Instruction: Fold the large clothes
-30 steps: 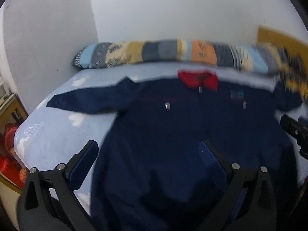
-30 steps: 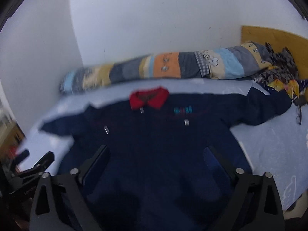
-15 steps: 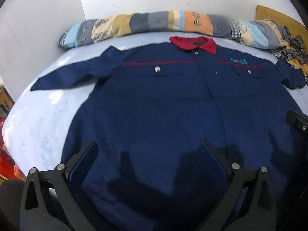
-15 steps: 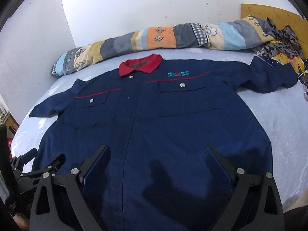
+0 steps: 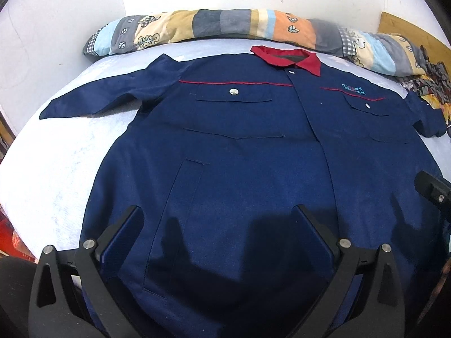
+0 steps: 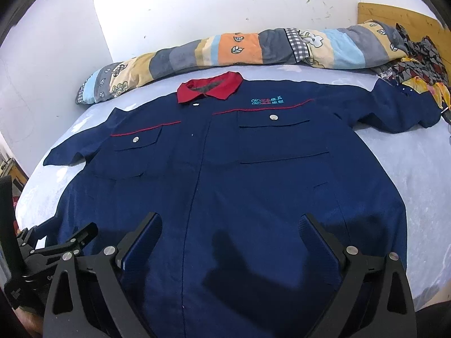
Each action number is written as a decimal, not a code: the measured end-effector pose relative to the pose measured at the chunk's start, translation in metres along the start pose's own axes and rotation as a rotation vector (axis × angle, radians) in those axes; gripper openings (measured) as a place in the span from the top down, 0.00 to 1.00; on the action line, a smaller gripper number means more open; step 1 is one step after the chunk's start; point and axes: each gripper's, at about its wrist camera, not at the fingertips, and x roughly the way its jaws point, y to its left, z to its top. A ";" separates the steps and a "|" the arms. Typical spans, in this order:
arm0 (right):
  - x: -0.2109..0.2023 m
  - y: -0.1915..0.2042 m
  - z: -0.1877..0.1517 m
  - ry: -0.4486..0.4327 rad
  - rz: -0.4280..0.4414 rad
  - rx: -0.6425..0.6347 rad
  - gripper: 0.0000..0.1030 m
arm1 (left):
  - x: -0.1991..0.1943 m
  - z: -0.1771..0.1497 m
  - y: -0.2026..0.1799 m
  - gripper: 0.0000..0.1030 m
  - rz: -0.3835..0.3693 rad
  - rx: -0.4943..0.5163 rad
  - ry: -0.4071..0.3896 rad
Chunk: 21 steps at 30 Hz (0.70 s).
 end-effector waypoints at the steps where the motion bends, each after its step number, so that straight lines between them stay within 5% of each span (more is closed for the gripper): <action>1: 0.000 0.000 0.000 0.000 -0.004 -0.004 0.05 | 0.000 0.000 0.000 0.00 -0.003 -0.004 0.002; 21: 0.006 -0.001 -0.002 0.017 -0.021 -0.036 0.05 | -0.003 0.003 0.011 0.00 -0.018 -0.009 0.001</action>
